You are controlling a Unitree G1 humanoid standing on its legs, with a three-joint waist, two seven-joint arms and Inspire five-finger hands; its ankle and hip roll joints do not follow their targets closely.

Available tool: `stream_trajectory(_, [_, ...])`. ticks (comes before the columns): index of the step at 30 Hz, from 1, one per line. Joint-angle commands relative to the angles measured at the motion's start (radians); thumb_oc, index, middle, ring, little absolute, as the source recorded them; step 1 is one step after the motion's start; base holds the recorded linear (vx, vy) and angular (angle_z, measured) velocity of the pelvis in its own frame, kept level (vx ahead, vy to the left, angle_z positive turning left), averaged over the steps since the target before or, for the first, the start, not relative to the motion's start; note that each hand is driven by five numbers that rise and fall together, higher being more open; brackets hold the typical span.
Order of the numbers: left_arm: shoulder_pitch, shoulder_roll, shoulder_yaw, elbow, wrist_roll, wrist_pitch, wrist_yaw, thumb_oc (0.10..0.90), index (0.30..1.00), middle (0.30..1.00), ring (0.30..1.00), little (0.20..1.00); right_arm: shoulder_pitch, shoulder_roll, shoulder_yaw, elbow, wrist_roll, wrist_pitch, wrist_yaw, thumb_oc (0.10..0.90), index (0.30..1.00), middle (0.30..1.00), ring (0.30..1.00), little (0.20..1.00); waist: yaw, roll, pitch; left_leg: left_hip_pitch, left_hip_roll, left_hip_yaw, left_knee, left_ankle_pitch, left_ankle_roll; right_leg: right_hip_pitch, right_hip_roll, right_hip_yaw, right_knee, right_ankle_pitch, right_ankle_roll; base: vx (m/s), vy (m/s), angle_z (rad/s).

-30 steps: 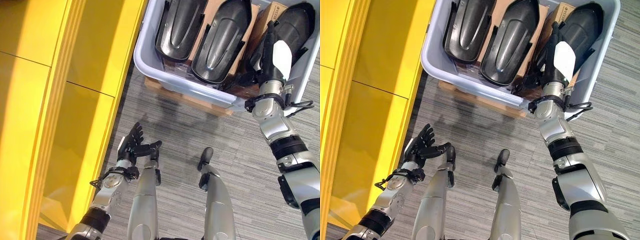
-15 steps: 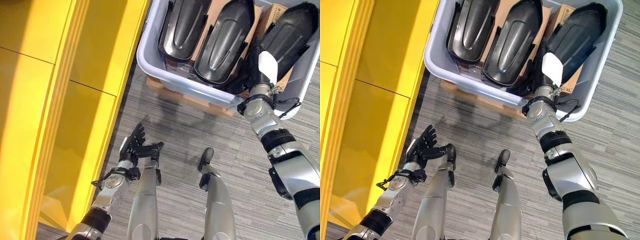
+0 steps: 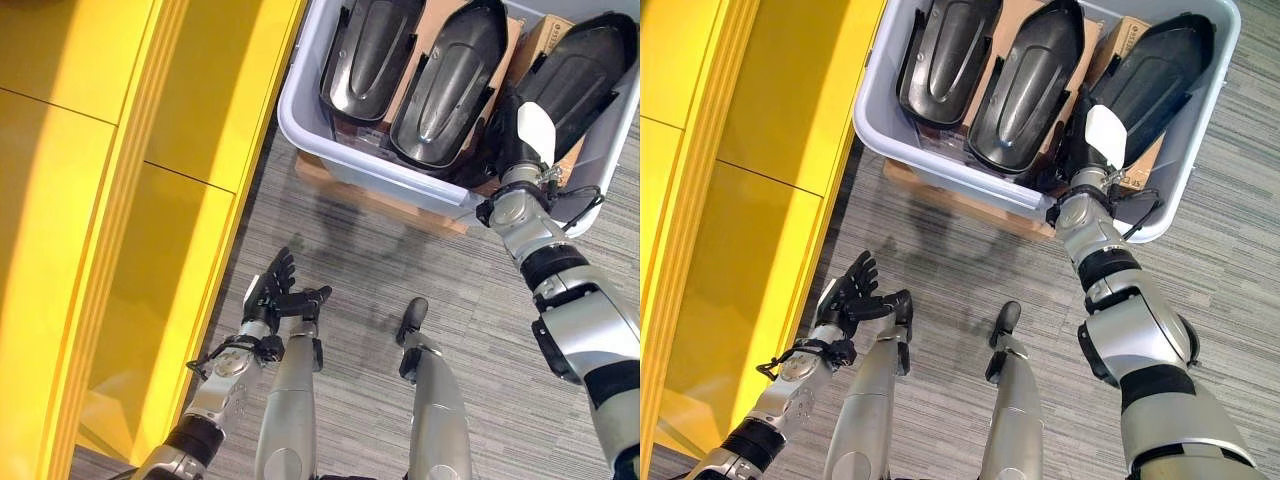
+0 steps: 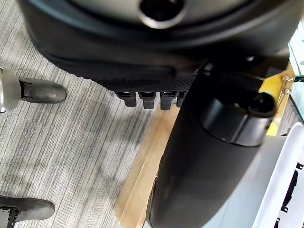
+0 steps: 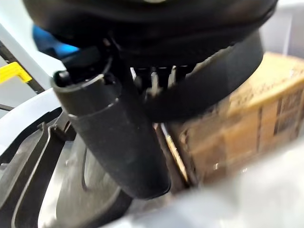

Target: Move parts from the plastic box to the shelf.

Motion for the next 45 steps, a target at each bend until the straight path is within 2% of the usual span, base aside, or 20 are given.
stream_trajectory(1, [0.028, 0.034, -0.032, -0.074, -0.029, -0.065, -0.001, 0.900, 1.000, 1.000, 1.000, 1.000, 0.082, -0.002, 0.045, 0.025, 0.006, 0.029, 0.040, 0.400, 0.300, 0.300, 0.300, 0.300, 0.000, 0.036, -0.066, -0.022, 0.033, 0.004, 0.039, -0.091, 0.004, 0.099, 0.001, 0.028, 0.038, -0.131, 0.051, 0.00, 0.000, 0.00])
stream_trajectory(4, [0.020, 0.027, -0.020, -0.068, -0.029, -0.065, 0.008, 0.900, 1.000, 1.000, 1.000, 1.000, 0.107, -0.026, 0.069, -0.074, -0.095, 0.052, 0.023, 0.400, 0.300, 0.300, 0.300, 0.300, -0.014, 0.025, -0.063, -0.015, 0.037, 0.004, 0.040, -0.094, 0.003, 0.103, 0.005, 0.032, 0.040, -0.131, 0.051, 0.00, 0.000, 0.00])
stream_trajectory(9, [0.020, 0.019, -0.004, -0.060, -0.027, -0.066, 0.011, 0.900, 1.000, 1.000, 1.000, 1.000, 0.145, -0.062, 0.055, -0.194, -0.163, 0.069, 0.008, 0.400, 0.300, 0.300, 0.300, 0.300, -0.023, 0.020, -0.065, -0.009, 0.039, 0.004, 0.038, -0.096, 0.000, 0.109, 0.007, 0.033, 0.038, -0.132, 0.053, 0.00, 0.000, 0.00])
stream_trajectory(15, [0.023, -0.001, 0.023, -0.043, -0.024, -0.069, 0.020, 0.900, 1.000, 1.000, 1.000, 1.000, 0.279, -0.099, -0.062, -0.422, -0.192, 0.068, -0.031, 0.400, 0.300, 0.300, 0.300, 0.300, -0.041, 0.010, -0.068, 0.004, 0.045, 0.001, 0.035, -0.099, -0.001, 0.119, 0.007, 0.030, 0.040, -0.136, 0.055, -0.01, 0.000, 0.00])
stream_trajectory(16, [0.025, -0.004, 0.030, -0.043, -0.020, -0.071, 0.021, 0.900, 1.000, 1.000, 1.000, 1.000, 0.325, -0.111, -0.098, -0.486, -0.210, 0.071, -0.041, 0.400, 0.300, 0.300, 0.300, 0.300, -0.044, 0.008, -0.069, -0.003, 0.044, 0.007, 0.030, -0.074, 0.008, 0.114, 0.005, 0.024, 0.037, -0.118, 0.048, 0.00, 0.000, 0.00])
stream_trajectory(17, [0.027, -0.003, 0.029, -0.043, -0.021, -0.071, 0.021, 0.900, 1.000, 1.000, 1.000, 1.000, 0.330, -0.112, -0.101, -0.489, -0.212, 0.073, -0.039, 0.400, 0.300, 0.300, 0.300, 0.300, -0.042, 0.007, -0.073, 0.009, 0.044, 0.001, 0.033, -0.100, -0.001, 0.124, 0.007, 0.029, 0.043, -0.139, 0.056, -0.08, 0.008, 0.00])
stream_trajectory(18, [0.029, -0.005, 0.038, -0.043, -0.019, -0.071, 0.020, 0.900, 1.000, 1.000, 1.000, 1.000, 0.354, -0.122, -0.120, -0.533, -0.228, 0.071, -0.047, 0.400, 0.300, 0.300, 0.300, 0.300, -0.047, 0.006, -0.071, 0.001, 0.044, 0.007, 0.031, -0.076, 0.008, 0.117, 0.005, 0.024, 0.039, -0.119, 0.048, 0.07, -0.008, 0.00])
stream_trajectory(19, [0.031, -0.005, 0.043, -0.043, -0.018, -0.070, 0.020, 0.900, 1.000, 1.000, 1.000, 1.000, 0.375, -0.129, -0.133, -0.560, -0.240, 0.070, -0.048, 0.400, 0.300, 0.300, 0.300, 0.300, -0.050, 0.005, -0.077, 0.013, 0.045, 0.000, 0.033, -0.101, -0.001, 0.127, 0.007, 0.030, 0.044, -0.140, 0.055, 0.00, 0.000, 0.00])
stream_trajectory(21, [0.037, -0.006, 0.047, -0.045, -0.013, -0.070, 0.018, 0.900, 1.000, 1.000, 1.000, 1.000, 0.421, -0.136, -0.176, -0.603, -0.258, 0.072, -0.054, 0.400, 0.300, 0.300, 0.300, 0.300, -0.049, 0.005, -0.083, 0.018, 0.046, -0.002, 0.032, -0.103, -0.001, 0.133, 0.006, 0.029, 0.044, -0.141, 0.055, 0.00, -0.008, 0.02])
stream_trajectory(22, [0.039, -0.008, 0.050, -0.046, -0.012, -0.070, 0.015, 0.900, 1.000, 1.000, 1.000, 1.000, 0.434, -0.141, -0.188, -0.622, -0.265, 0.072, -0.057, 0.400, 0.300, 0.300, 0.300, 0.300, -0.050, 0.005, -0.081, 0.010, 0.045, 0.005, 0.031, -0.080, 0.007, 0.127, 0.003, 0.024, 0.041, -0.123, 0.048, -0.08, -0.005, 0.01])
stream_trajectory(26, [0.048, -0.003, 0.057, -0.049, -0.003, -0.066, 0.006, 0.900, 1.000, 1.000, 1.000, 1.000, 0.483, -0.170, -0.234, -0.705, -0.315, 0.072, -0.064, 0.400, 0.300, 0.300, 0.300, 0.300, -0.053, 0.002, -0.090, 0.023, 0.047, 0.001, 0.030, -0.081, 0.007, 0.141, 0.002, 0.023, 0.040, -0.126, 0.049, -0.02, -0.002, 0.00])
stream_trajectory(29, [0.058, -0.002, 0.064, -0.050, 0.006, -0.063, 0.001, 0.900, 1.000, 1.000, 1.000, 1.000, 0.511, -0.186, -0.268, -0.769, -0.342, 0.067, -0.073, 0.400, 0.300, 0.300, 0.300, 0.300, -0.054, -0.001, -0.097, 0.036, 0.049, 0.003, 0.027, -0.082, 0.005, 0.150, 0.003, 0.023, 0.040, -0.127, 0.050, 0.00, 0.000, 0.00])
stream_trajectory(34, [0.080, 0.004, 0.079, -0.047, 0.024, -0.051, -0.014, 0.900, 1.000, 1.000, 1.000, 1.000, 0.575, -0.225, -0.358, -0.975, -0.383, 0.026, -0.073, 0.400, 0.300, 0.300, 0.300, 0.300, -0.062, -0.014, -0.117, 0.085, 0.054, 0.002, 0.010, -0.076, 0.001, 0.195, 0.013, 0.025, 0.026, -0.129, 0.049, 0.00, -0.012, -0.01])
stream_trajectory(41, [0.115, 0.017, 0.098, -0.037, 0.041, -0.036, -0.038, 0.900, 1.000, 1.000, 1.000, 1.000, 0.591, -0.248, -0.410, -1.154, -0.404, -0.022, -0.065, 0.400, 0.300, 0.300, 0.300, 0.300, -0.068, -0.031, -0.159, 0.194, 0.065, 0.011, -0.052, -0.057, -0.010, 0.298, 0.023, 0.023, -0.022, -0.129, 0.051, 0.01, -0.044, -0.04])
stream_trajectory(45, [0.127, 0.016, 0.101, -0.040, 0.043, -0.031, -0.044, 0.900, 1.000, 1.000, 1.000, 1.000, 0.605, -0.244, -0.413, -1.189, -0.404, -0.035, -0.056, 0.400, 0.300, 0.300, 0.300, 0.300, -0.070, -0.033, -0.172, 0.240, 0.069, 0.015, -0.093, -0.037, -0.013, 0.335, 0.025, 0.021, -0.056, -0.119, 0.053, 0.01, -0.018, -0.02])
